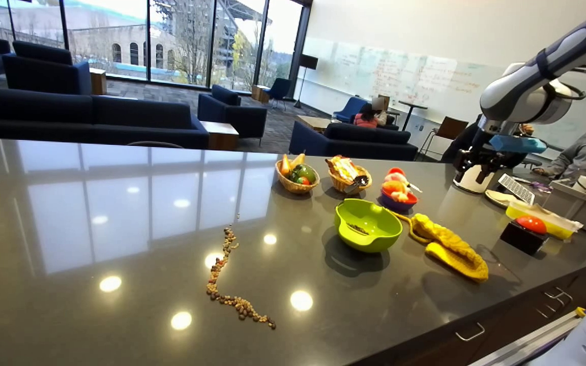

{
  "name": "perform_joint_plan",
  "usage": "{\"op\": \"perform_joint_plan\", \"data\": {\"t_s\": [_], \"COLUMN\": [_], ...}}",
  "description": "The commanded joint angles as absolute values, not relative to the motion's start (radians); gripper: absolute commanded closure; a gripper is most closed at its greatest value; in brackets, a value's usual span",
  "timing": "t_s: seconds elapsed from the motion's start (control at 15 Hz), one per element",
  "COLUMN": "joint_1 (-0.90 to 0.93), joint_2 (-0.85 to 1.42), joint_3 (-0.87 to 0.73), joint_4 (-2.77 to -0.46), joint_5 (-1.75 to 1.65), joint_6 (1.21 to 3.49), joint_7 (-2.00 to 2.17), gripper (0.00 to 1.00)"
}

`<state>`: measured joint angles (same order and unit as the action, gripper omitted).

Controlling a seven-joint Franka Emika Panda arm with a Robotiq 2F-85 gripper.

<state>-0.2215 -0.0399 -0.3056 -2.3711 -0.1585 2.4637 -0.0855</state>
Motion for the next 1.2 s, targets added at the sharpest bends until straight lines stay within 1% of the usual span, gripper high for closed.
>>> {"op": "perform_joint_plan", "data": {"t_s": [0.0, 0.33, 0.67, 0.87, 1.13], "joint_1": [-0.220, -0.178, -0.148, -0.133, -0.106], "joint_2": [-0.074, -0.136, -0.184, -0.201, -0.155], "joint_3": [-0.264, -0.203, -0.174, -0.173, -0.164], "joint_4": [-2.407, -2.479, -2.525, -2.579, -2.598], "joint_5": [-0.162, -0.035, 0.021, 0.019, 0.027], "joint_6": [2.383, 2.182, 2.048, 2.119, 2.201], "joint_7": [-0.026, -0.073, -0.103, -0.210, -0.304], "gripper": [0.00, 0.00, 0.00, 0.00, 0.00]}}
